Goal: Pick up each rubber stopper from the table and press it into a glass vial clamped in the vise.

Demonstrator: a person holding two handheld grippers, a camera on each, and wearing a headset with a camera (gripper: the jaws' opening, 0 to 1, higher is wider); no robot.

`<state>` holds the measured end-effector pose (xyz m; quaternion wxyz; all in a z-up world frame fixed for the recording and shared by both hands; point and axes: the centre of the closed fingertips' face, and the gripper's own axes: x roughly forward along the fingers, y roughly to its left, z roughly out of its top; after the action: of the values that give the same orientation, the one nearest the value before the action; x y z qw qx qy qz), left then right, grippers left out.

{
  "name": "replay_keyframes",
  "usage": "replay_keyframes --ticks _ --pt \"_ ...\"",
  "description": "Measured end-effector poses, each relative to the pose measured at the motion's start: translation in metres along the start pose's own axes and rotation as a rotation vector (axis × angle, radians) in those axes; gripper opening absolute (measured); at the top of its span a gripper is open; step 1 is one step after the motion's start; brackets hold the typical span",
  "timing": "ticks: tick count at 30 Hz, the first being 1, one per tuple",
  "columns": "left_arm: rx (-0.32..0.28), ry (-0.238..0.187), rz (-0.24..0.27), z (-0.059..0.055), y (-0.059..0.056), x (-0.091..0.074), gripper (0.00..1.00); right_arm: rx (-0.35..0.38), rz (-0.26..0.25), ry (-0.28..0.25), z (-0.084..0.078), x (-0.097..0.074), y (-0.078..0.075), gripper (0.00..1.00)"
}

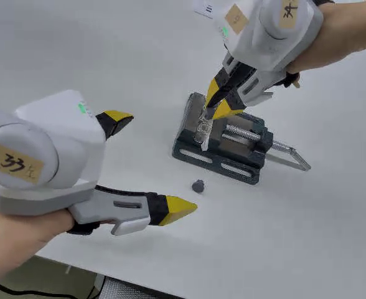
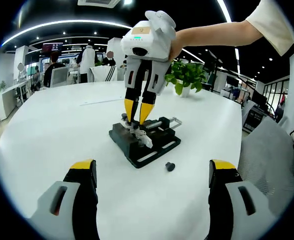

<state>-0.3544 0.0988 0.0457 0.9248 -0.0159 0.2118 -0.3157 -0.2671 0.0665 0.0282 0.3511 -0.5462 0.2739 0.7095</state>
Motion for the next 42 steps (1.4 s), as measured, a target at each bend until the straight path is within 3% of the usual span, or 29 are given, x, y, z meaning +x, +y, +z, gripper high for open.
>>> replay_keyframes --ticks 5,9,15,17,22,42 --pt "-0.003 -0.001 -0.002 -0.0001 -0.0022 0.001 0.92 0.132 0.008 0.03 -0.0005 0.0007 -0.0036 0.02" --pt "-0.004 -0.003 -0.006 -0.0001 -0.0021 0.0021 0.92 0.196 -0.015 0.047 -0.0005 0.0016 -0.0019 0.01" --pt "-0.005 -0.005 -0.012 0.0018 -0.0047 0.0048 0.91 0.372 -0.035 0.051 0.0006 0.0007 0.0008 0.01" --pt "-0.005 -0.008 -0.012 0.0011 -0.004 0.0046 0.91 0.371 -0.033 0.054 0.0013 0.0001 0.0015 0.02" --pt "-0.003 -0.009 -0.015 0.0027 -0.0061 0.004 0.91 0.285 -0.036 0.071 0.0019 -0.0003 0.003 0.03" --pt "-0.006 -0.002 -0.004 0.0015 -0.0036 -0.0006 0.9 0.225 -0.036 0.036 0.0031 -0.0021 0.0005 0.07"
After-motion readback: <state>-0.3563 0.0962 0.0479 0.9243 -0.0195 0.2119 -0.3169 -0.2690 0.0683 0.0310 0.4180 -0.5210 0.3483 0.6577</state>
